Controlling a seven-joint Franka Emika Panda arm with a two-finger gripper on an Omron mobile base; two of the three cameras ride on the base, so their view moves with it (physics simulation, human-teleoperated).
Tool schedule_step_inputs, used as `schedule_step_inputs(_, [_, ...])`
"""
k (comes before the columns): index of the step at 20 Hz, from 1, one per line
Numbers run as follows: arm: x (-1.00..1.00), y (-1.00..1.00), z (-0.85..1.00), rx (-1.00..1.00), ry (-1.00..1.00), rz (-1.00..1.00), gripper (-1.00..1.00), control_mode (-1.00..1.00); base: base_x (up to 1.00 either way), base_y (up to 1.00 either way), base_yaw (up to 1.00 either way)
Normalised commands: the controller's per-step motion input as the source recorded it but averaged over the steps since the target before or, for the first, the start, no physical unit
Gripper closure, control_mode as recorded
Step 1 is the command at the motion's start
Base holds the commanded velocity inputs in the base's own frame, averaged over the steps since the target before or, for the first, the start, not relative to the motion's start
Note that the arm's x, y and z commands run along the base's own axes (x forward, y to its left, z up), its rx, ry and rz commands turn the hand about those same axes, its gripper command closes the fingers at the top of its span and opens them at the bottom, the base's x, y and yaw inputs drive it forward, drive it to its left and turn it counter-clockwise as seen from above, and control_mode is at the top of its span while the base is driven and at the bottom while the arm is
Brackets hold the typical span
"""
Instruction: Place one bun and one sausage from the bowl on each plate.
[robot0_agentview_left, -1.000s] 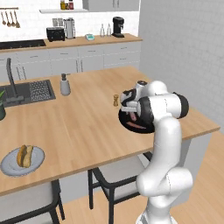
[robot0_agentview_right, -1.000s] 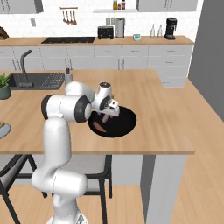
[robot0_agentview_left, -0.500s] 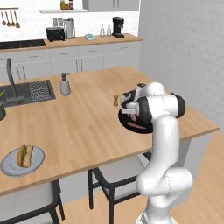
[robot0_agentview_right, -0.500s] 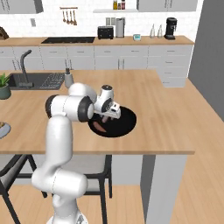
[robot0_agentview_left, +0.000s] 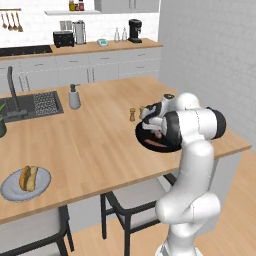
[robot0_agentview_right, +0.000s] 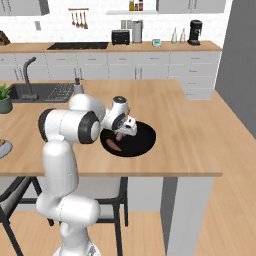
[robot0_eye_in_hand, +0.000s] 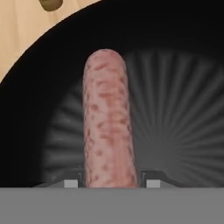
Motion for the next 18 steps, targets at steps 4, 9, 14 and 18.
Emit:
schedule_step_inputs(4, [-0.58, 0.0, 1.0, 0.0, 0.0, 0.0, 1.0, -1.0, 0.0, 0.0, 0.0])
schedule_step_inputs(9, [-0.8, 0.0, 1.0, 0.01, 0.0, 0.0, 1.0, -1.0, 0.0, 0.0, 0.0])
schedule_step_inputs(14, [-0.89, 0.08, 0.42, 0.01, -0.01, 0.0, 1.0, -1.0, 0.0, 0.0, 0.0])
schedule_step_inputs(18, [-0.94, 0.19, -0.01, 0.0, -0.08, 0.04, 1.0, -1.0, 0.0, 0.0, 0.0])
